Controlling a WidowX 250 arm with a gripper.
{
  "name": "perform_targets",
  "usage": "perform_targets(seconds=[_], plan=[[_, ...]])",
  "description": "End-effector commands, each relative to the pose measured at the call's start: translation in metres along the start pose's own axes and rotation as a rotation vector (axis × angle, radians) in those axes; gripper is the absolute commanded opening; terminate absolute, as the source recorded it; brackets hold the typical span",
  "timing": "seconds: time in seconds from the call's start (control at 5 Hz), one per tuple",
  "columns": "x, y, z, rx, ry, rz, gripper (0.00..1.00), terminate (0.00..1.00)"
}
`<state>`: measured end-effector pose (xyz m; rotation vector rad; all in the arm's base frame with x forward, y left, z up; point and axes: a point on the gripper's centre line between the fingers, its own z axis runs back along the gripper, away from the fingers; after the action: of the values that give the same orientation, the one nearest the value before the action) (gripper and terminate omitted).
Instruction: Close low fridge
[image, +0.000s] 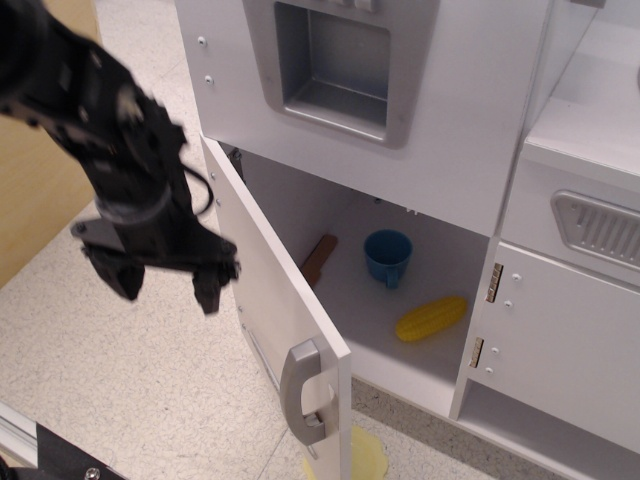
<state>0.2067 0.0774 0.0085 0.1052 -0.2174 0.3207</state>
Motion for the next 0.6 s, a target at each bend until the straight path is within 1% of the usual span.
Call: perform_targets(seconds=[0.0,0.2,0.4], plan=[[0.018,-0.014,-0.042,0.037,-0.048,0.016,1.0,0.0],[0.027,-0.03,-0.053,0.01,-0.043,0.067,1.0,0.0],[0.034,-0.051,-0.061,-0.005,-0.017,0.091,1.0,0.0]])
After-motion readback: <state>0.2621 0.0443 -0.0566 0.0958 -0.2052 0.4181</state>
